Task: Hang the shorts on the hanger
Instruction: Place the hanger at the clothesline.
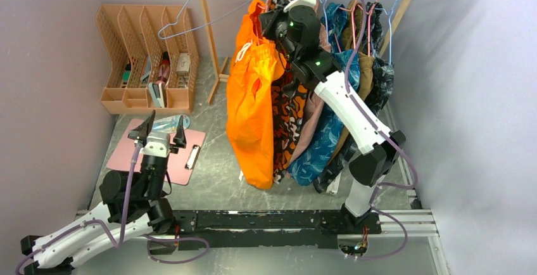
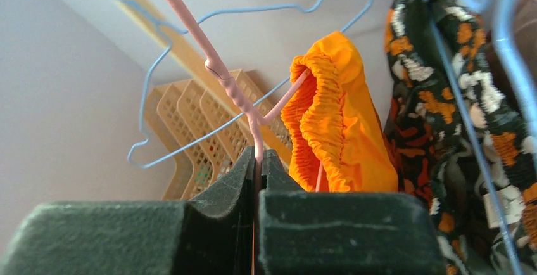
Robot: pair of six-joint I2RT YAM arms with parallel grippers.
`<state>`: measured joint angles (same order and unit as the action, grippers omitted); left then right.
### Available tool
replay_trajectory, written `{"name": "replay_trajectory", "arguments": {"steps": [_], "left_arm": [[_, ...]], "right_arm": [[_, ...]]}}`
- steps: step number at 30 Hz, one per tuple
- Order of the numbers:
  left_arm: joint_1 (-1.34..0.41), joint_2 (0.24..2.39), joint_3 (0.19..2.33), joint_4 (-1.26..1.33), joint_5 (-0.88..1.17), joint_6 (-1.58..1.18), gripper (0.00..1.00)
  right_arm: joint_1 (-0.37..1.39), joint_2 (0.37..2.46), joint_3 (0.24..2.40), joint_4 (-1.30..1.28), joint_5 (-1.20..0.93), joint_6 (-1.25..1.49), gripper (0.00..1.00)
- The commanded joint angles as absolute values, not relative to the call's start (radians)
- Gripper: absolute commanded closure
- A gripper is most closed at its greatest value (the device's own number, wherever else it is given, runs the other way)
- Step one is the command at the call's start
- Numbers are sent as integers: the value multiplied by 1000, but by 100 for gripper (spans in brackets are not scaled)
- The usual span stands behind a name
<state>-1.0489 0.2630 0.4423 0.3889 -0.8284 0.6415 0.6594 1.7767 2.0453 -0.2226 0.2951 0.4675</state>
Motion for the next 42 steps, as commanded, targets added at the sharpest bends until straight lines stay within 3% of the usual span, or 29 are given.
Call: {"name": "replay_trajectory", "arguments": {"steps": [1, 19, 42], "left_arm": [[-1044, 294, 453, 344, -846, 556, 28], [-908, 341, 453, 240, -730, 358, 28], [-904, 299, 412, 277, -700, 388, 27]], "right_arm": [[583, 1762, 1998, -35, 221, 622, 100], [630, 1691, 1845, 250, 342, 553, 100], [630, 1859, 1991, 289, 432, 491, 100]]}}
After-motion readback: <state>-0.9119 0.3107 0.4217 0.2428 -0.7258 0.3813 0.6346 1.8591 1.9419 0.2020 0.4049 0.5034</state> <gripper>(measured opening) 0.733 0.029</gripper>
